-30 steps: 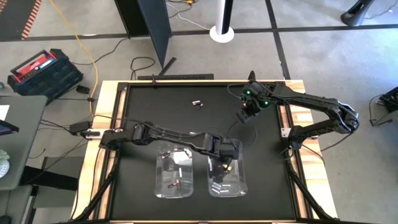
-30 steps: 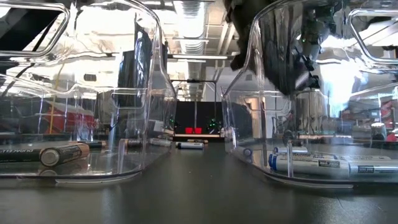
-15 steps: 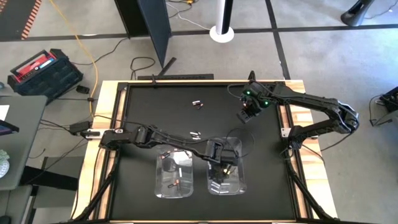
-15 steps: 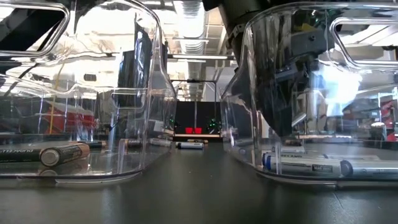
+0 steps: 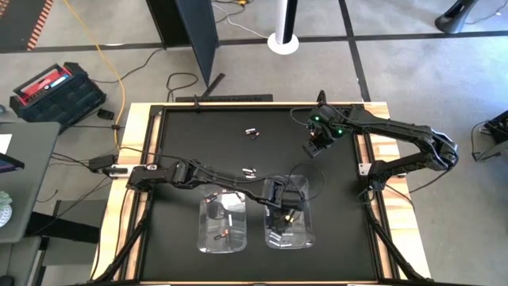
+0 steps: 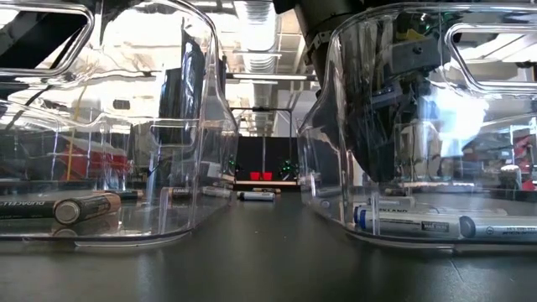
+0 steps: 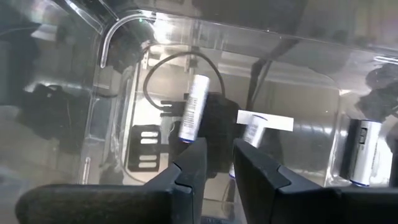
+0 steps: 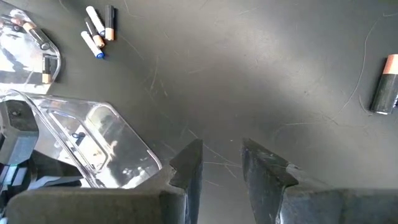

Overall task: Sort batteries
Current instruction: Put the white battery into the right transparent bin

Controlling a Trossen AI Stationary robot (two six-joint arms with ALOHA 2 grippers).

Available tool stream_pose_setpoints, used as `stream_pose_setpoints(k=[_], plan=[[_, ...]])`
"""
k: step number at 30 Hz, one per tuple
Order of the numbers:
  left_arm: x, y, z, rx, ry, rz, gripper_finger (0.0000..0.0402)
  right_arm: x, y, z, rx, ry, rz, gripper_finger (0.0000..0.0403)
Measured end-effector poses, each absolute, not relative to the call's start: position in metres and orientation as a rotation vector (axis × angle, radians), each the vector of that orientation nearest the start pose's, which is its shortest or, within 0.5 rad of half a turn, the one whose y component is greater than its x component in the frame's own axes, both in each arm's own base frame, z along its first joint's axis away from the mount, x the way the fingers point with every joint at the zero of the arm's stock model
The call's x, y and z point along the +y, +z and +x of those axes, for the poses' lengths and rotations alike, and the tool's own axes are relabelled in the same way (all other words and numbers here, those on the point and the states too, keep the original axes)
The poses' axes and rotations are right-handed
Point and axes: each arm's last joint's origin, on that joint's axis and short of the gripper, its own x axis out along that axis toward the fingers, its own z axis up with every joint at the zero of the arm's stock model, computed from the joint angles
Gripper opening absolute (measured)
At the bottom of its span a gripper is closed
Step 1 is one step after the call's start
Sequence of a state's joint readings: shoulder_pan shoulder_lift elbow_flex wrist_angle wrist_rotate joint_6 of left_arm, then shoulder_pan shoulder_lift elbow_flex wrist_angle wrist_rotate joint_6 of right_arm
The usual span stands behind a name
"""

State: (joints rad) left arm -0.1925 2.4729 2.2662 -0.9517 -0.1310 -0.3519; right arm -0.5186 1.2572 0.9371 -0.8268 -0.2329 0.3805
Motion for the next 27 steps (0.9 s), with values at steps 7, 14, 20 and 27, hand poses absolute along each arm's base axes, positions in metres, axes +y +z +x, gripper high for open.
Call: stream_pose_setpoints(k=[7,14,20,27], plan=[[-0.094,0.187,0.509,1.134,0.154,-0.136,0.0077,-0.108,0.247,0.203,1.024,-0.455,0.753,0.0127],[-0.091,0.212,0.501,1.117,0.178,-0.180,0.0077,-0.107,0.247,0.202,1.037,-0.449,0.745,0.0127],[-0.087,0.262,0.483,1.047,0.194,-0.177,0.0077,-0.107,0.247,0.202,1.037,-0.449,0.745,0.0127],[-0.067,0.316,0.447,1.022,0.360,-0.086,0.0077,-0.107,0.247,0.202,1.036,-0.448,0.745,0.0127]])
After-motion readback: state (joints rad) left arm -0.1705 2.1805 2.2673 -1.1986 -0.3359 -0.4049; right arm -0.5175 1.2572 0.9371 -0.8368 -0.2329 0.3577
